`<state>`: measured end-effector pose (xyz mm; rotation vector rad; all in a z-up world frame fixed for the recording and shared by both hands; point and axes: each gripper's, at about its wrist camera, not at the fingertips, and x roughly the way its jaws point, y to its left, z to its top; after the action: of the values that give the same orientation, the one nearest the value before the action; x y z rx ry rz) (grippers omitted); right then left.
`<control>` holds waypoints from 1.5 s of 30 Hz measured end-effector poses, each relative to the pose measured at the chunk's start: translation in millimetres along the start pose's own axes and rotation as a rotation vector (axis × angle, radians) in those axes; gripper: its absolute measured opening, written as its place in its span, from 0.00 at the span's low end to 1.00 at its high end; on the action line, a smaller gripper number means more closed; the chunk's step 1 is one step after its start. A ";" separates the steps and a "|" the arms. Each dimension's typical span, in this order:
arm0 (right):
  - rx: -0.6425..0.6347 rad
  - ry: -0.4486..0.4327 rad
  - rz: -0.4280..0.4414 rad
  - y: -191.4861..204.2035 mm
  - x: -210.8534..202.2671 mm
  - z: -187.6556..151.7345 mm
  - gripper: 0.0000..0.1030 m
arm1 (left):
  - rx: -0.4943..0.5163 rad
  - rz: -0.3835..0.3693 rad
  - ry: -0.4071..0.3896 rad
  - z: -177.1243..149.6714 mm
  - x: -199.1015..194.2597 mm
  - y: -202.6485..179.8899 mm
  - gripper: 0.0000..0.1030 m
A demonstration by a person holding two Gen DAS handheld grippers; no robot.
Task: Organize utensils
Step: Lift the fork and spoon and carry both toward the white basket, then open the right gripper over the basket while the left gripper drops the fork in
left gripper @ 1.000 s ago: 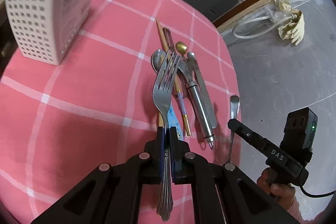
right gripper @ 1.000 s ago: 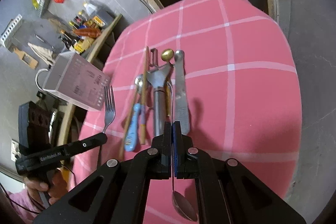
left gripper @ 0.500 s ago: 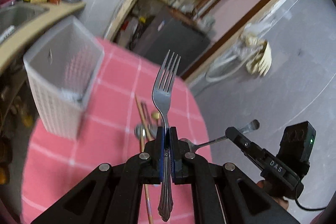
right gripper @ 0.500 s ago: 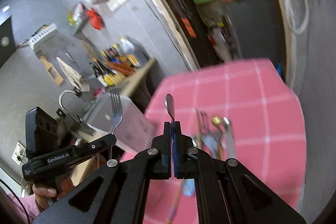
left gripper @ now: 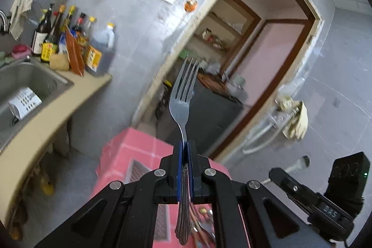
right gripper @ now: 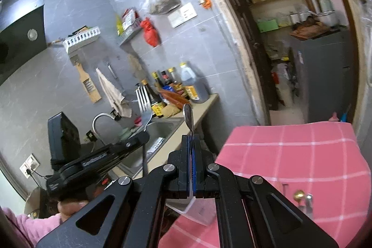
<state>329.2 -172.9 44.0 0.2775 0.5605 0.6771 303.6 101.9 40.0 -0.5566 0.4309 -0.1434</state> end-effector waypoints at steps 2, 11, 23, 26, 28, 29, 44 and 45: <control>0.006 0.032 0.007 4.0 14.9 -2.1 0.02 | 0.008 0.013 -0.028 2.4 7.0 7.0 0.05; 0.035 0.165 -0.008 0.9 67.8 -30.2 0.02 | 0.029 0.015 -0.043 -5.4 34.9 31.5 0.05; 0.076 0.284 -0.055 -14.0 104.8 -63.9 0.02 | 0.037 0.012 0.010 -36.5 46.4 50.4 0.05; 0.089 0.298 -0.055 -16.9 109.8 -67.6 0.02 | 0.043 0.012 0.014 -41.2 45.8 53.0 0.05; 0.096 0.302 -0.052 -17.5 112.3 -68.7 0.03 | 0.052 0.006 0.022 -43.1 45.1 52.9 0.05; 0.095 0.303 -0.052 -17.7 113.1 -69.4 0.03 | 0.061 0.005 0.026 -43.7 44.5 51.7 0.05; 0.056 0.259 -0.069 -12.8 92.2 -69.1 0.12 | 0.043 -0.018 0.049 -48.2 23.4 51.3 0.05; 0.049 0.238 -0.080 -12.1 87.1 -68.8 0.12 | 0.044 -0.014 0.050 -48.4 21.3 50.0 0.05</control>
<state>351.9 -120.4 -51.9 0.2203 0.8121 0.6227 302.7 115.4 -31.5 -0.5133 0.4710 -0.1802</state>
